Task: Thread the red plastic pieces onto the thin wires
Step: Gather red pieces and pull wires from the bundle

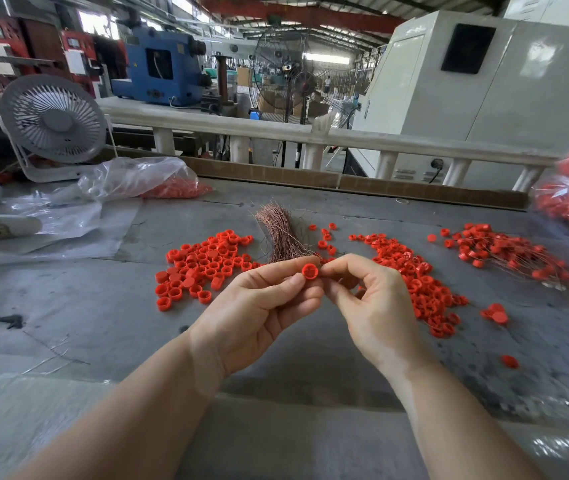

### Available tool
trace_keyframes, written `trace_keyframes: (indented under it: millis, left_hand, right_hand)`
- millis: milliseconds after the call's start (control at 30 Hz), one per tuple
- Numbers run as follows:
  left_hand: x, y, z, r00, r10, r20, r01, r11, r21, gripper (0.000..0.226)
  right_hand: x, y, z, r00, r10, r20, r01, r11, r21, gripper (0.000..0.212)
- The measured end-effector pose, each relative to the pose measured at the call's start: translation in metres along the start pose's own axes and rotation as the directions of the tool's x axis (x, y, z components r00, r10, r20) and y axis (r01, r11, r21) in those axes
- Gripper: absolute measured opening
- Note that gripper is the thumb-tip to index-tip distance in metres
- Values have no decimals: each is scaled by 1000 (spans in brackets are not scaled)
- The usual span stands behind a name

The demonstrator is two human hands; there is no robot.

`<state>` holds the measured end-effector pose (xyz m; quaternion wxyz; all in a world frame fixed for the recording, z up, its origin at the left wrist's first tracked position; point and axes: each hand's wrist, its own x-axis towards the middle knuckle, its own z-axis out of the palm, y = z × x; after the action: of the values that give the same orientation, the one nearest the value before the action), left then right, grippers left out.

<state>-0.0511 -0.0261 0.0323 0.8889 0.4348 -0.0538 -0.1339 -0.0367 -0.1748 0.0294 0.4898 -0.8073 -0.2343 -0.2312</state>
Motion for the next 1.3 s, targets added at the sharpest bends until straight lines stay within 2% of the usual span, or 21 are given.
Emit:
trace_keyframes:
  millis: [667,833,1100,1300]
  left_hand:
    - [0,-2,1,999,35,37,-36,999,38,22]
    - [-1,-2,-1,999,24,34,-27,996,84,21]
    - [-1,-2,-1,1000,21,5,-22,995,97,20]
    - [1,-3,0,999,35,-7,-35,999,27,20]
  right_hand:
    - [0,1,0,998,35,50,-38,998,52,24]
    - [-2,2,2,995,49,89,-49,999,1,21]
    - [-2,3,2,999,27,33,-25,998,-66,14]
    - [-2,4,3,997,50,56,-48,998,-49,9]
